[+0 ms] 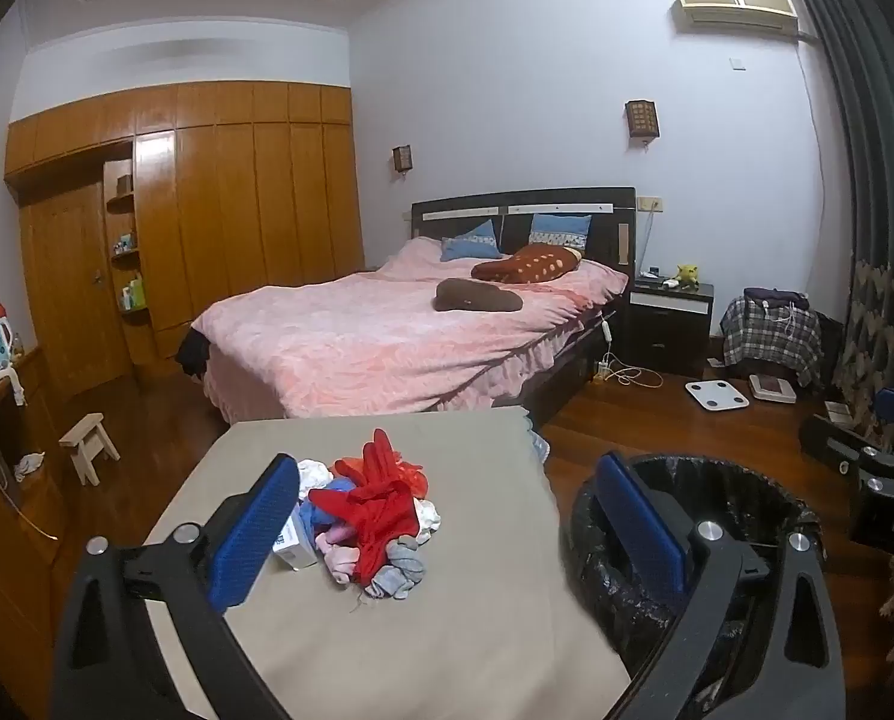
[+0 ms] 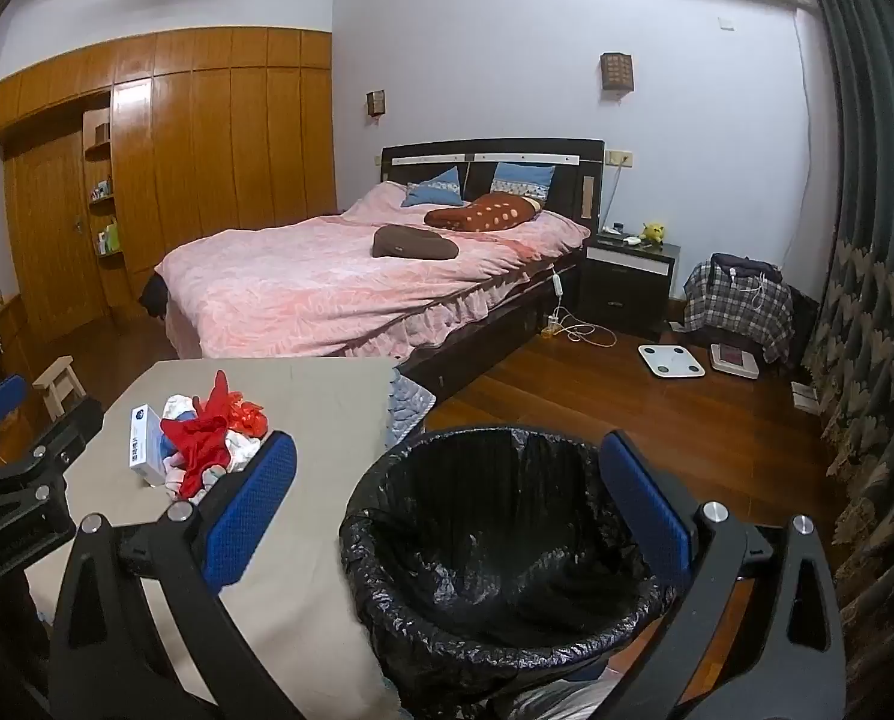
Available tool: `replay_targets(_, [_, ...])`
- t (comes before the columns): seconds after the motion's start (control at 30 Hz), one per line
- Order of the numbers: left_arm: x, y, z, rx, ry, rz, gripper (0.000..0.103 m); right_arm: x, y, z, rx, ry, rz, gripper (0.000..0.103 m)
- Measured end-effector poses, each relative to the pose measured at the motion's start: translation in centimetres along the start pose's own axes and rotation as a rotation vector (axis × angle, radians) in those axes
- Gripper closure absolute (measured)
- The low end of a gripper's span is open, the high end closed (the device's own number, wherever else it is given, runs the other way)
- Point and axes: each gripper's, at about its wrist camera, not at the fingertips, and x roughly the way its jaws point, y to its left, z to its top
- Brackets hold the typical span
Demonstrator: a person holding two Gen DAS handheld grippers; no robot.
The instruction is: Collect trash
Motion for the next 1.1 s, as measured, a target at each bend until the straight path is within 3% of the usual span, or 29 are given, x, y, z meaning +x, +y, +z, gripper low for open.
replay_targets(1.1, [0.02,0.15,-0.33,-0.008,-0.007,0.000,0.006,0.08,0.00,0.05,-0.001,0.004,-0.001,0.005])
